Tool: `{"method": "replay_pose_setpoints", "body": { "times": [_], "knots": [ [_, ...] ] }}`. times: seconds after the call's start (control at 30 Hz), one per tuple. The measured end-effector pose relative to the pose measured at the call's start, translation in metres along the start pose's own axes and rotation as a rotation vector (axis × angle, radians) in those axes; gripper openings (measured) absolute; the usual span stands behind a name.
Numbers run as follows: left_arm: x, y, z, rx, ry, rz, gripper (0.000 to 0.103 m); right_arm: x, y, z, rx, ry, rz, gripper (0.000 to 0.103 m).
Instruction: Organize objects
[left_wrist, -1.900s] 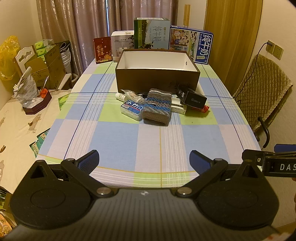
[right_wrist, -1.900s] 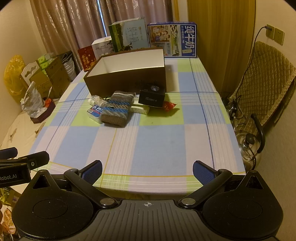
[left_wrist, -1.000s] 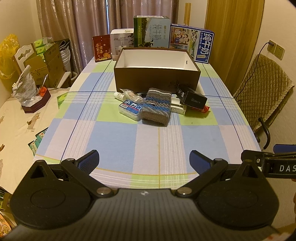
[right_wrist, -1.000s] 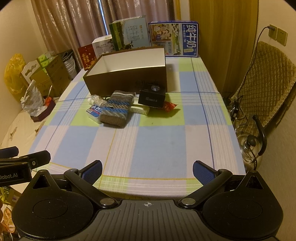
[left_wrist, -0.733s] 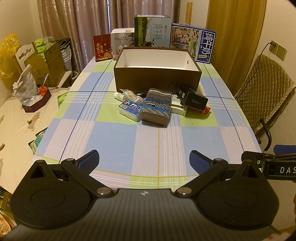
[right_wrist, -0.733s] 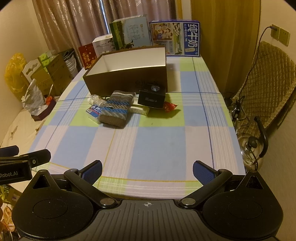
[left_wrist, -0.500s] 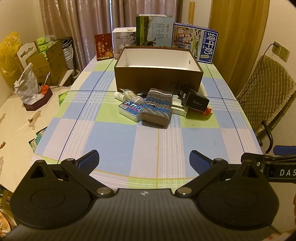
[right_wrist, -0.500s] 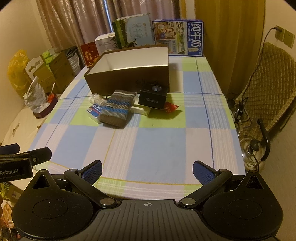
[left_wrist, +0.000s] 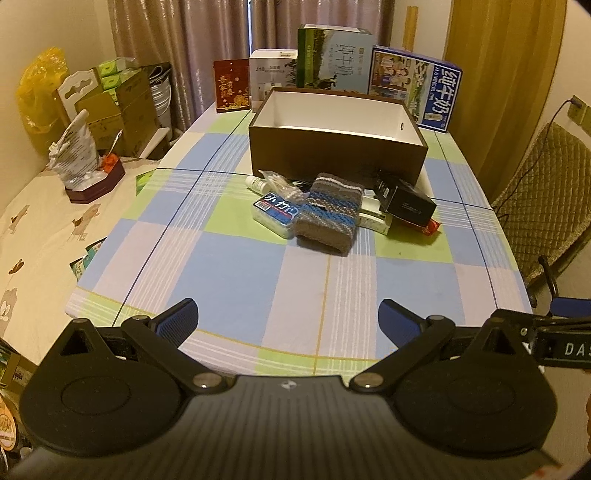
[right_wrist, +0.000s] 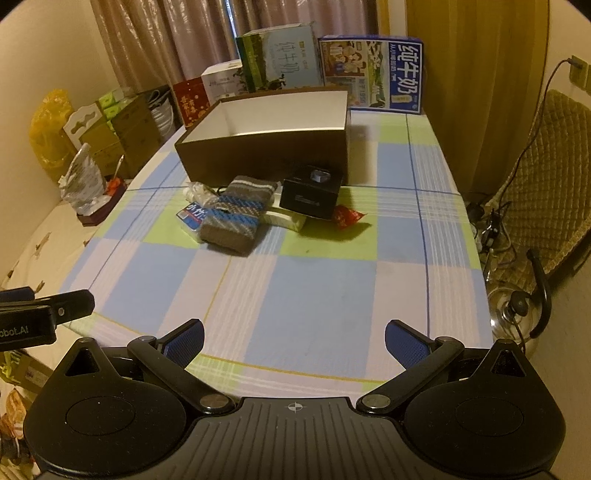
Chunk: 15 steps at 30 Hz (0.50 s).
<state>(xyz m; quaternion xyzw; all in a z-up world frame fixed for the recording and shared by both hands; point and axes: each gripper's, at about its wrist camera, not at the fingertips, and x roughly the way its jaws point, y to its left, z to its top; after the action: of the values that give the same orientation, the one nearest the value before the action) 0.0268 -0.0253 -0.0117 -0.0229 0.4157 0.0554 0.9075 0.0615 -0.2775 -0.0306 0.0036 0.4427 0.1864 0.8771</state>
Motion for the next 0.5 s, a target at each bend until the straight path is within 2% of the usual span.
{"method": "replay_pose_setpoints", "body": {
  "times": [0.27, 0.5],
  "knots": [
    [0.015, 0.006, 0.008, -0.021, 0.027, 0.010, 0.102, 0.017, -0.006, 0.009, -0.013, 0.023, 0.052, 0.101],
    [0.042, 0.021, 0.026, -0.018, 0.023, 0.002, 0.102, 0.037, -0.008, 0.022, 0.000, 0.012, 0.052, 0.101]
  ]
}}
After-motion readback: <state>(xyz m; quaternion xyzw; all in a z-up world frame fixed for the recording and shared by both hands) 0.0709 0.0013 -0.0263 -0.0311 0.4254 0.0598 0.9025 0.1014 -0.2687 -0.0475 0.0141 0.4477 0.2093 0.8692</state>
